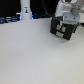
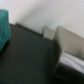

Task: Open the kcup holder, insert the kcup into the holder, and close the kcup holder

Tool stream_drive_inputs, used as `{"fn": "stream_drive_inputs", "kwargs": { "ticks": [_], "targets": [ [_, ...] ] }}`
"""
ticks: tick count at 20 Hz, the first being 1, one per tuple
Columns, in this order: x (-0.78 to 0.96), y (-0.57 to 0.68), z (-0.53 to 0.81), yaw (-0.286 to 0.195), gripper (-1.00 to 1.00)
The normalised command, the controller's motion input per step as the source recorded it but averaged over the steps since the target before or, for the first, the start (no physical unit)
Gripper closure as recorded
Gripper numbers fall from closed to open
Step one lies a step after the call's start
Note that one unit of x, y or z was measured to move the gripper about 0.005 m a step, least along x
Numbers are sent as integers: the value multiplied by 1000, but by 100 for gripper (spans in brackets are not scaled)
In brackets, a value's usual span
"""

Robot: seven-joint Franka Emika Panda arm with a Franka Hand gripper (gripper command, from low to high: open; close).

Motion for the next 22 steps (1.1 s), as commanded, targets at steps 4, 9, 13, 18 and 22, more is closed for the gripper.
{"fn": "stream_drive_inputs", "kwargs": {
  "ticks": [4, 9, 13, 18, 22],
  "targets": [
    [-931, 591, -159, 0, -100],
    [-755, 576, 74, 0, -100],
    [-35, 430, 949, 0, -100],
    [33, 154, 640, -9, -100],
    [0, 0, 0, 0, -100]
  ]
}}
